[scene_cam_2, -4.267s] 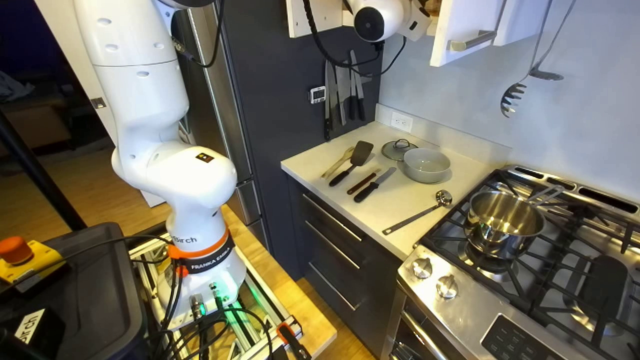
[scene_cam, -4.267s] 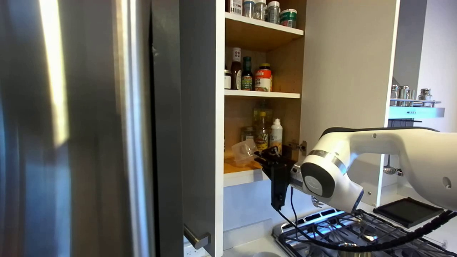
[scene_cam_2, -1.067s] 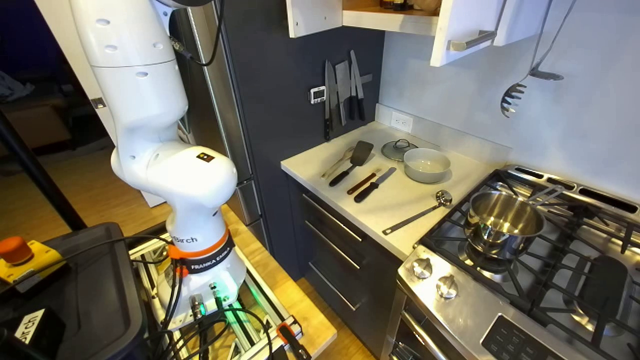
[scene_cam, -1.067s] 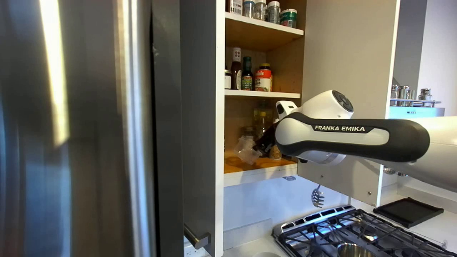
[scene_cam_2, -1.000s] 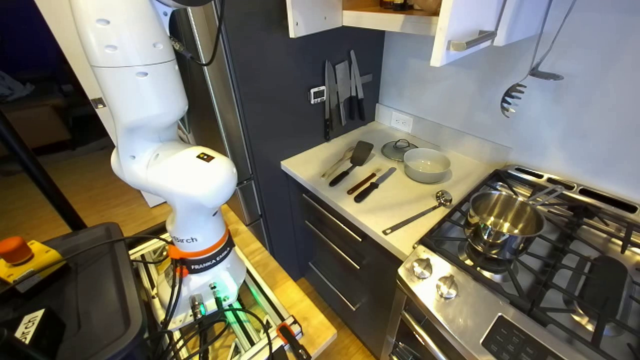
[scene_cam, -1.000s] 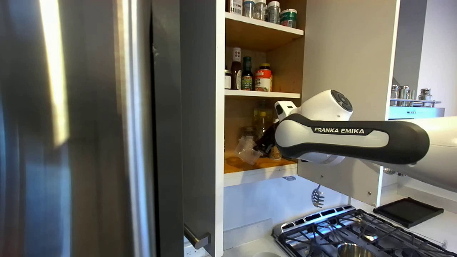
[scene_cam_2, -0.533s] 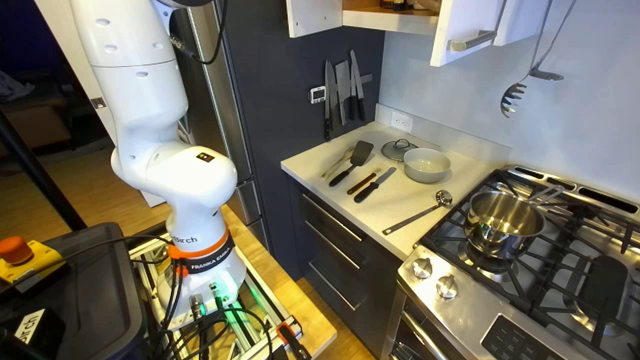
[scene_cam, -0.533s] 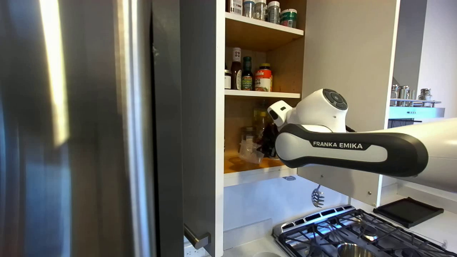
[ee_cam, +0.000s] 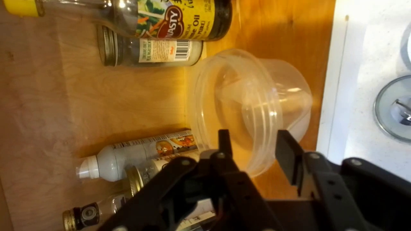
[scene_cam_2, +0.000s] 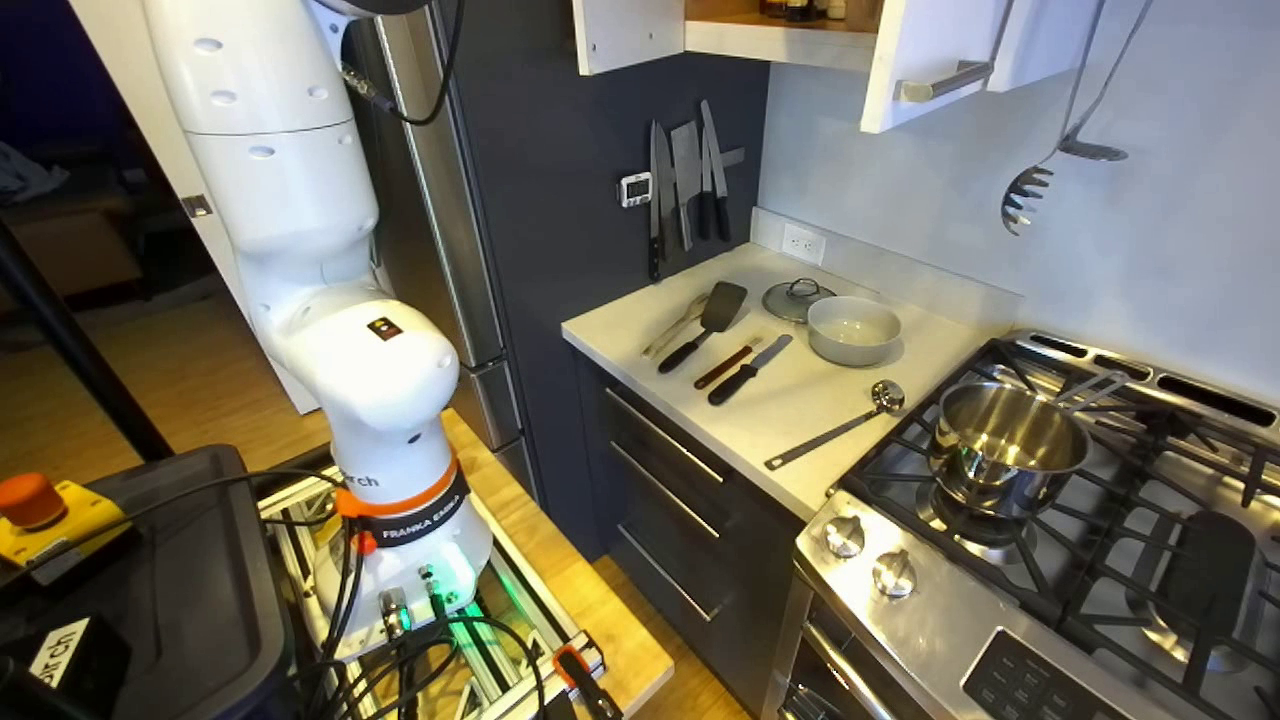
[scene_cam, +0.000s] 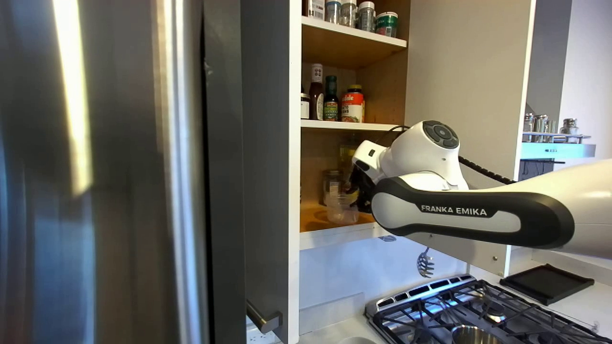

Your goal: Flip the container over on the bottom shelf

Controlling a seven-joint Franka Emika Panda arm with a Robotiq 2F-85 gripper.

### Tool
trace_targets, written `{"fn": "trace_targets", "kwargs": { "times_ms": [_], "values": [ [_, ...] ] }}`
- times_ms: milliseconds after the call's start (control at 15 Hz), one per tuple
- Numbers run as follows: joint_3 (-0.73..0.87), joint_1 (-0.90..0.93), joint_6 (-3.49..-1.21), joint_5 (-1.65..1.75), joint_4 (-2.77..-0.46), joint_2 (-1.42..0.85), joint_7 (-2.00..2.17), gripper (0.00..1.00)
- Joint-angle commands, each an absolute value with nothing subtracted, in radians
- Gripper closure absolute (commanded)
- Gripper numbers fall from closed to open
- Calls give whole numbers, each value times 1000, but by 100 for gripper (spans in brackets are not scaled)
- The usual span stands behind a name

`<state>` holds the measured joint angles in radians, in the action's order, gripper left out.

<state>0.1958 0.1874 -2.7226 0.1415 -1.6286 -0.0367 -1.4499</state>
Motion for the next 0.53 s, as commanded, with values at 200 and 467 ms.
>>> {"fn": "trace_targets", "kwargs": {
  "times_ms": [200, 467],
  "values": [
    [81, 59, -2700, 148, -1608, -12, -1393, 4],
    [66, 32, -2659, 112, -1588, 18, -1214, 0]
  ]
}}
